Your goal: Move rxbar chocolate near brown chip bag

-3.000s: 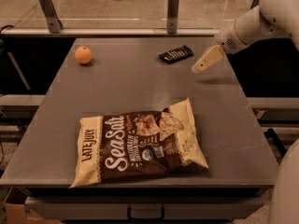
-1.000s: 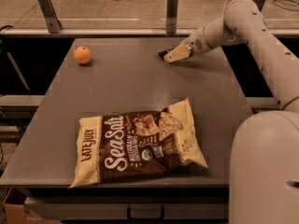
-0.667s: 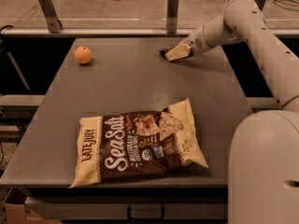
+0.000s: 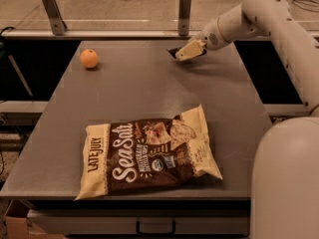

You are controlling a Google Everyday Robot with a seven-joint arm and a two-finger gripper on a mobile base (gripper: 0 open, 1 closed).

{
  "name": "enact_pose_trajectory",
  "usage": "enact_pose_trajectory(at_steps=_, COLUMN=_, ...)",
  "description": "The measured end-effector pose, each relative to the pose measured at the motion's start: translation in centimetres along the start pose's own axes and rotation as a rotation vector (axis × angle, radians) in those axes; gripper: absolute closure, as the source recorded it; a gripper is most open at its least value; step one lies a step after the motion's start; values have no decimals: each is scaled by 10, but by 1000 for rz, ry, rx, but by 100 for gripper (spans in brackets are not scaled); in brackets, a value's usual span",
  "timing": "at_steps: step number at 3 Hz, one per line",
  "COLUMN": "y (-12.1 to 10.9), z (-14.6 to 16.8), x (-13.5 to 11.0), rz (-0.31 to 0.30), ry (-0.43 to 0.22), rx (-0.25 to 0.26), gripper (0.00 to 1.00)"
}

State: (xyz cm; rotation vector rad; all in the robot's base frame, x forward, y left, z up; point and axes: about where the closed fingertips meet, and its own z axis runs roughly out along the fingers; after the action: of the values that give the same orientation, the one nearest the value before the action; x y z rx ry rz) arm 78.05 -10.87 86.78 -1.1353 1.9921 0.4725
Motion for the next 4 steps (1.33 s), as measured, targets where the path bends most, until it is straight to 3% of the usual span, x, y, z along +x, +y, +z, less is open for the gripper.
enact_pose_trajectory(at_steps=1, y=17, z=-53, x=-37, rz=-100, ry=-16, rx=26, gripper=100)
enact_pose_trajectory(at_steps=2, y=20, z=-59, x=-43, rz=-113, ry=-20, rx=30, gripper=100)
enact_pose_trajectory(at_steps=3, y=30, z=-46, x=-42, rz=-120, ry=-18, rx=-21, gripper=100)
enact_pose_trajectory(at_steps=4, y=56, z=-46, x=-48, rz=-168, ry=-39, rx=-57, gripper=100)
